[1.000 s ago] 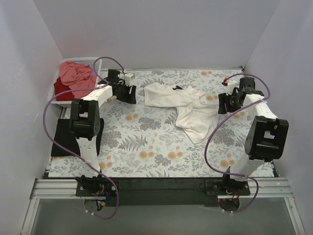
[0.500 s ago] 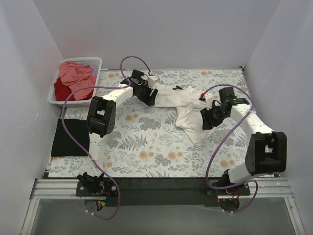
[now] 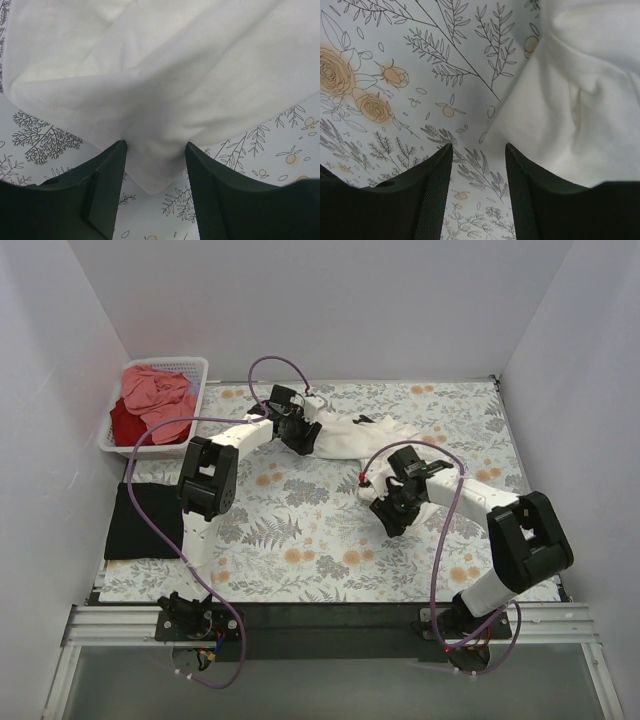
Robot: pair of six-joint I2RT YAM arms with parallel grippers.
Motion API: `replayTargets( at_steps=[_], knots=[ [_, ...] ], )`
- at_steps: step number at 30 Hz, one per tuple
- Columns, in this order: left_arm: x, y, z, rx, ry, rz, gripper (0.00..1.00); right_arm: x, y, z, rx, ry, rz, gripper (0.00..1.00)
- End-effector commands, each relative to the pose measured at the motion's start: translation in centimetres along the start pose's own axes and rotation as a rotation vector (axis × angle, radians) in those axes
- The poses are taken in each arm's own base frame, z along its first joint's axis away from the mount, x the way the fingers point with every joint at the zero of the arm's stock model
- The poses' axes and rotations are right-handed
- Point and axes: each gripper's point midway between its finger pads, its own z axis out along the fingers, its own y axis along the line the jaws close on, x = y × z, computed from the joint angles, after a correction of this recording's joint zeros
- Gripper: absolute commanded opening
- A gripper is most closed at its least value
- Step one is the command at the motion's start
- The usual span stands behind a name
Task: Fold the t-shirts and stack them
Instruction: Flatten the tshirt out
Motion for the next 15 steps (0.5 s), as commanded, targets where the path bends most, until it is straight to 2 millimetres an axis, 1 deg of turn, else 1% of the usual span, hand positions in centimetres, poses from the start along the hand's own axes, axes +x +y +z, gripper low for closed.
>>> replayTargets(
  at_steps=[1, 3, 4, 7, 9, 10, 12, 13, 14, 15],
  knots=[
    [3.1, -0.4, -0.4, -0.007, 0.099, -0.020, 0.48, 0.3, -0.3, 2.1, 0.046, 0.041, -0.021, 0.51],
    [3.2, -0.6, -0.4, -0.002, 0.102, -0.022, 0.47, 0.8, -0.4, 2.7, 0.060, 0.063, -0.010, 0.48],
    [3.2, -0.6, -0.5, 0.000, 0.101, -0.024, 0.47, 0.9, -1.2, 2.9, 0.099, 0.069, -0.008, 0.48],
    [3.4, -1.0, -0.6, 0.017, 0.102, -0.027, 0.46, 1.6, -2.2, 3.1, 0.156, 0.088, -0.013, 0.44],
    [3.4, -1.2, -0.8, 0.025, 0.101, -0.029, 0.43, 2.4, -2.2, 3.3, 0.164, 0.108, -0.010, 0.29],
    [3.6, -1.5, -0.7, 0.033, 0.105, -0.029, 0.37, 2.8, -2.2, 3.4, 0.164, 0.121, -0.007, 0.18],
    [3.6, -1.7, -1.0, 0.040, 0.104, -0.027, 0.30, 3.5, -2.1, 3.5, 0.168, 0.139, -0.003, 0.06],
    [3.6, -1.8, -1.1, 0.050, 0.101, -0.030, 0.21, 3.6, -2.1, 3.5, 0.170, 0.138, -0.004, 0.01],
    [3.7, -2.0, -1.3, 0.062, 0.105, -0.028, 0.16, 3.6, -2.1, 3.3, 0.171, 0.137, -0.006, 0.01],
    [3.5, -2.2, -2.0, 0.076, 0.101, -0.032, 0.10, 3.6, -2.0, 3.1, 0.172, 0.133, -0.012, 0.01]
  ],
)
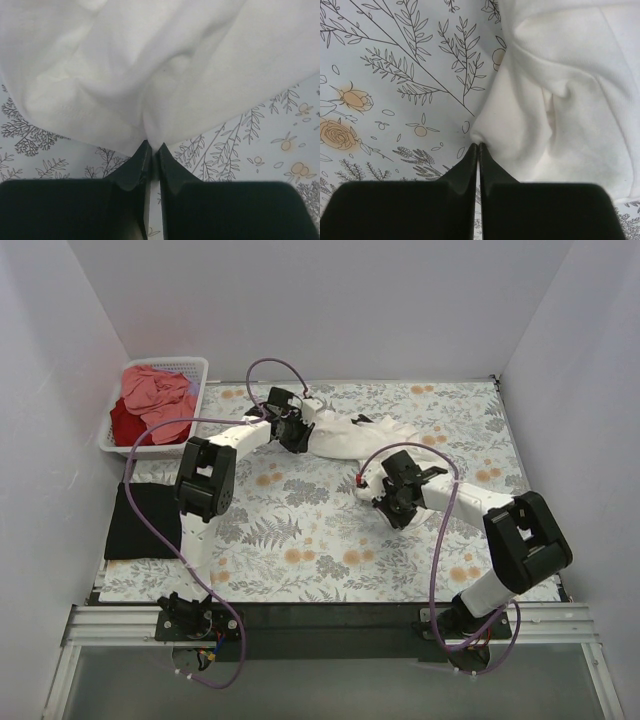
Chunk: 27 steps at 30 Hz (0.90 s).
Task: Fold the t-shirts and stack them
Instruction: Flatten the tshirt out
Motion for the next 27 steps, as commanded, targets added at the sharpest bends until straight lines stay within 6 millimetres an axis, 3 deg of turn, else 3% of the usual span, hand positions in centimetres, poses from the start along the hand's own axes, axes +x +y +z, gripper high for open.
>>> replayTargets(
  at_steps=[1, 3, 7, 10, 11, 12, 13, 15, 17, 18, 19, 20, 22, 23, 24, 25, 26, 27],
  knots=[
    [2.7, -2.1, -2.1, 0.098, 0.088, -0.049, 0.02, 3.3, -0.1, 0.5, 0.029, 0.089, -0.008, 0.01],
    [2.0, -2.5, -3.8, 0.129, 0.068, -0.064, 0.00, 2.3, 0.1, -0.7, 0.007, 0.041, -0.020, 0.01],
    [1.2, -3.1, -8.5, 0.185, 0.027, -0.070, 0.00, -0.7, 2.1, -6.5, -0.060, -0.190, -0.110, 0.01],
    [1.8, -3.7, -12.9, 0.216, 0.024, -0.054, 0.00, 0.0, 2.8, -9.9, -0.038, -0.270, -0.203, 0.01],
    [1.6, -3.9, -14.7, 0.209, 0.016, -0.034, 0.00, 0.0, 1.9, -11.2, -0.008, -0.297, -0.203, 0.01],
    [3.0, -4.6, -15.7, 0.238, 0.054, -0.029, 0.00, 0.2, 1.3, -12.4, 0.024, -0.319, -0.235, 0.01],
    [3.5, -3.9, -17.1, 0.235, 0.049, -0.039, 0.00, 0.7, 1.9, -14.1, 0.022, -0.366, -0.257, 0.01],
    [3.3, -4.2, -19.9, 0.265, 0.034, -0.025, 0.00, 0.6, 1.2, -17.0, 0.108, -0.421, -0.316, 0.01],
    [3.2, -3.0, -21.5, 0.265, 0.022, -0.070, 0.00, 0.7, 0.9, -18.6, 0.149, -0.426, -0.324, 0.01],
    [3.4, -2.5, -21.9, 0.266, 0.029, -0.063, 0.00, 0.0, 0.3, -19.8, 0.184, -0.445, -0.339, 0.01],
    [2.2, -1.2, -22.5, 0.234, 0.002, -0.062, 0.00, -0.4, -0.7, -20.0, 0.213, -0.432, -0.338, 0.01],
    [2.4, -0.3, -21.8, 0.232, 0.010, -0.084, 0.00, -0.5, -2.1, -20.1, 0.245, -0.425, -0.310, 0.01],
    [0.4, 2.3, -21.3, 0.171, -0.035, -0.149, 0.00, -2.1, -4.8, -19.8, 0.250, -0.450, -0.283, 0.01],
    [0.6, 3.5, -19.6, 0.169, -0.029, -0.181, 0.00, -1.8, -6.6, -19.7, 0.260, -0.450, -0.229, 0.01],
    [0.1, 4.7, -18.7, 0.149, -0.042, -0.187, 0.00, -2.0, -7.8, -18.0, 0.211, -0.418, -0.194, 0.01],
    [0.0, 5.6, -17.7, 0.140, -0.038, -0.218, 0.00, -2.8, -8.9, -17.8, 0.211, -0.421, -0.183, 0.01],
    [-0.5, 7.6, -15.8, 0.115, -0.034, -0.267, 0.00, -2.9, -9.4, -16.8, 0.185, -0.400, -0.157, 0.01],
    [-0.4, 8.3, -14.8, 0.113, -0.021, -0.300, 0.00, -3.1, -10.0, -15.9, 0.166, -0.383, -0.143, 0.01]
  ],
)
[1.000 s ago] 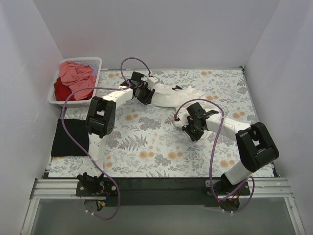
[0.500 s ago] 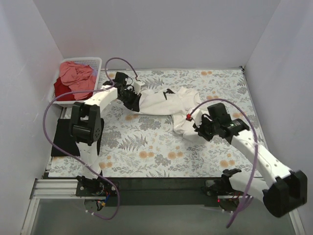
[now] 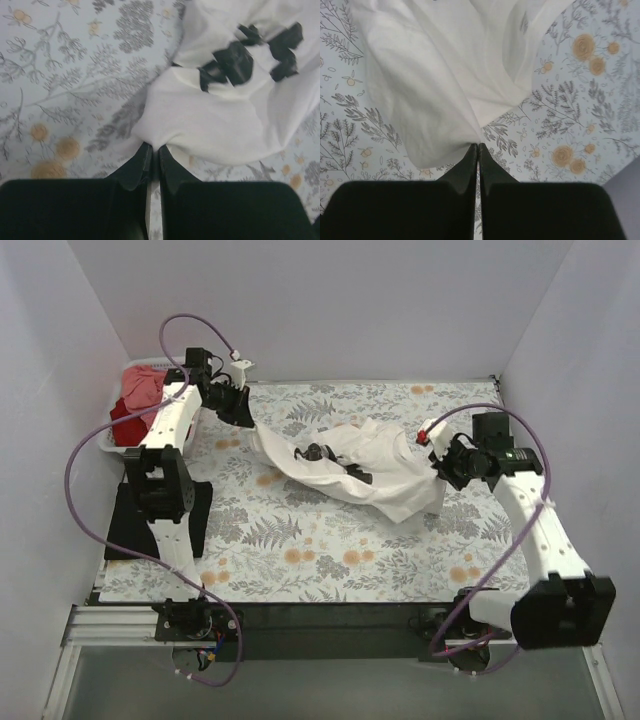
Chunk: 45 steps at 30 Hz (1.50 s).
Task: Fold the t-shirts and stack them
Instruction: Flatten the tshirt out
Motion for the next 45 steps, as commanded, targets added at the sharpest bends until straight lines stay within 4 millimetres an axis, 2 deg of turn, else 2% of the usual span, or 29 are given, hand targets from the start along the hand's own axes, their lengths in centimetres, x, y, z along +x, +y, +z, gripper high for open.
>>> replayTargets(
  at_steps=[1, 2, 3, 4, 5, 6, 8, 9, 10, 11, 12, 13, 14, 15, 16, 17, 18, 21, 22, 24, 26, 27, 29, 30, 32, 38, 42, 45],
  knots=[
    [-0.7, 3.7, 4.2, -0.024, 0.012, -0.134, 0.00, 0.0, -2.0, 4.3, -0.071, 0.017, 0.036, 0.01],
    [0.7, 5.2, 6.4, -0.021, 0.050, -0.175, 0.00, 0.3, -2.3, 5.1, -0.080, 0.028, 0.066, 0.01],
    [-0.9, 5.9, 6.4, -0.043, 0.014, -0.183, 0.00, 0.9, -2.6, 6.7, -0.104, 0.054, 0.098, 0.01],
    [-1.0, 6.6, 7.0, -0.054, 0.007, -0.198, 0.01, 0.8, -3.3, 7.7, -0.092, 0.051, 0.107, 0.01],
    [-1.0, 7.3, 7.9, -0.068, -0.008, -0.231, 0.07, 0.5, -4.0, 8.2, -0.084, 0.052, 0.132, 0.01],
    [-1.0, 7.4, 8.2, -0.066, -0.017, -0.234, 0.12, 1.0, -4.5, 9.6, -0.090, 0.067, 0.147, 0.01],
    [-1.3, 7.4, 8.2, -0.070, -0.033, -0.245, 0.27, 0.9, -5.8, 10.4, -0.066, 0.085, 0.165, 0.01],
    [-1.1, 7.5, 8.2, -0.083, -0.035, -0.258, 0.41, 1.7, -6.0, 11.1, -0.061, 0.124, 0.195, 0.01],
    [-0.9, 7.4, 8.1, -0.084, -0.035, -0.255, 0.46, 1.7, -6.5, 11.2, -0.049, 0.136, 0.208, 0.12],
    [-2.0, 7.1, 6.9, -0.103, -0.066, -0.228, 0.51, 1.8, -6.7, 11.2, -0.040, 0.148, 0.216, 0.19],
    [-2.4, 6.9, 6.3, -0.117, -0.077, -0.214, 0.59, 1.5, -7.1, 10.8, -0.024, 0.149, 0.224, 0.26],
    [-1.1, 6.6, 6.3, -0.113, -0.059, -0.233, 0.61, 1.6, -6.9, 10.3, -0.025, 0.157, 0.231, 0.45],
    [-2.2, 5.9, 4.6, -0.124, -0.090, -0.207, 0.62, 1.3, -6.6, 9.9, -0.028, 0.147, 0.230, 0.56],
    [-2.2, 5.6, 4.1, -0.125, -0.094, -0.203, 0.62, 1.1, -6.1, 8.9, -0.023, 0.135, 0.228, 0.57],
    [-1.4, 5.3, 3.8, -0.122, -0.082, -0.217, 0.62, 1.0, -5.8, 8.4, -0.018, 0.128, 0.242, 0.57],
    [-1.9, 4.6, 2.6, -0.125, -0.096, -0.209, 0.62, 0.9, -5.5, 8.0, -0.011, 0.121, 0.251, 0.57],
    [-1.8, 4.2, 2.1, -0.120, -0.103, -0.214, 0.62, 1.0, -4.5, 7.1, -0.021, 0.113, 0.254, 0.57],
    [-1.2, 2.5, 0.8, -0.086, -0.123, -0.230, 0.62, 1.0, -2.2, 6.5, -0.063, 0.084, 0.245, 0.52],
    [-0.9, 2.0, 0.8, -0.073, -0.123, -0.236, 0.62, 2.0, -1.5, 6.8, -0.069, 0.113, 0.256, 0.50],
    [-0.3, 1.1, 0.6, -0.047, -0.115, -0.252, 0.62, 2.9, -1.7, 7.5, -0.052, 0.151, 0.290, 0.49],
    [-0.1, 0.5, 0.6, -0.026, -0.113, -0.264, 0.62, 3.6, -3.2, 7.7, -0.006, 0.171, 0.346, 0.48],
    [0.3, 0.3, 0.7, -0.019, -0.108, -0.276, 0.62, 4.2, -3.5, 8.4, -0.019, 0.188, 0.384, 0.47],
    [0.1, 0.2, 0.6, -0.017, -0.120, -0.271, 0.62, 3.7, -4.7, 8.6, -0.049, 0.137, 0.451, 0.46],
    [0.3, 0.0, 0.7, -0.014, -0.119, -0.285, 0.62, 4.4, -5.1, 9.0, -0.067, 0.134, 0.509, 0.46],
    [0.3, -0.1, 0.7, -0.009, -0.124, -0.284, 0.62, 4.3, -5.3, 9.3, -0.112, 0.095, 0.569, 0.46],
    [0.8, -0.1, 0.6, -0.011, -0.109, -0.303, 0.63, 4.6, -3.4, 10.9, -0.259, 0.080, 0.708, 0.52],
    [1.8, 1.0, 1.1, -0.059, -0.091, -0.309, 0.65, 4.6, -2.3, 11.6, -0.318, 0.075, 0.757, 0.55],
    [3.1, 1.9, 2.2, -0.079, -0.036, -0.342, 0.65, 5.1, -2.0, 12.2, -0.331, 0.089, 0.771, 0.53]
  ],
)
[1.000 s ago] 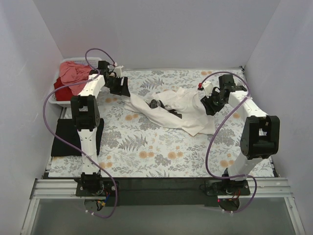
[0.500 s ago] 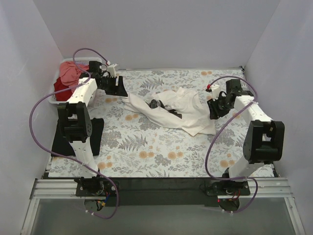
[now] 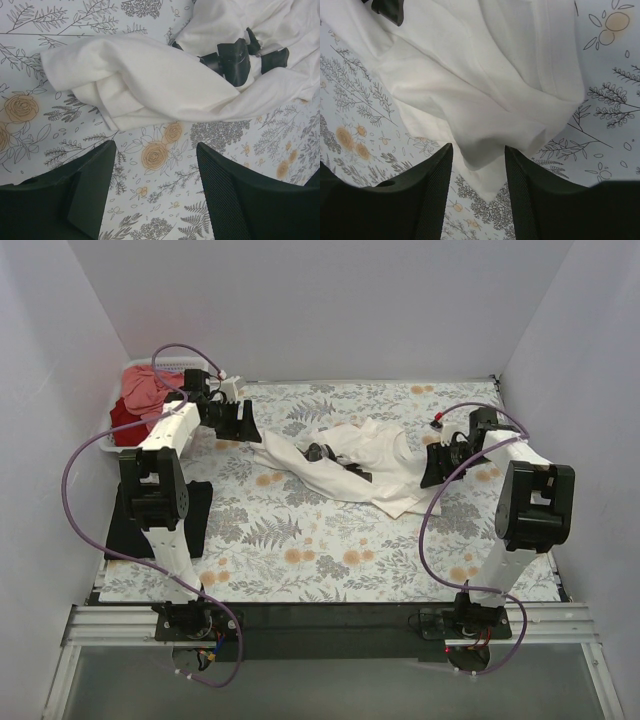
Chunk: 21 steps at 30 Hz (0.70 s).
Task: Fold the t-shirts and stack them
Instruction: Flatten the tshirt out
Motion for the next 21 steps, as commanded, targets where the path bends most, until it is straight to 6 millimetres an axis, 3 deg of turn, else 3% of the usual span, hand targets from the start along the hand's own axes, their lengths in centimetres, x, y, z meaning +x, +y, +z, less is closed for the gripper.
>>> replayTargets(
  at_steps=[1, 4, 8, 13, 17, 21],
  knots=[
    [-0.3, 1.2, -0.4, -0.060, 0.000, 0.000, 0.65, -0.8, 0.8, 0.3, -0.058, -0.019, 0.027, 0.52],
    [0.2, 1.7, 0.3, -0.071, 0.000, -0.006, 0.62, -0.7, 0.5, 0.6, -0.059, -0.011, 0.032, 0.47],
    [-0.5, 2.4, 1.3, -0.066, -0.010, -0.024, 0.58, -0.7, 0.4, 1.0, -0.068, -0.007, 0.046, 0.39],
    [-0.5, 3.6, 3.0, -0.082, 0.008, -0.053, 0.55, -0.8, 0.4, 0.9, -0.067, -0.008, 0.051, 0.17],
    [-0.5, 3.3, 3.8, -0.065, 0.014, -0.053, 0.49, -1.1, 0.5, 0.6, -0.063, -0.015, 0.041, 0.03],
    [-0.7, 2.8, 4.1, -0.055, 0.012, -0.043, 0.45, -1.0, 0.5, 0.5, -0.060, -0.014, 0.037, 0.01]
  ],
)
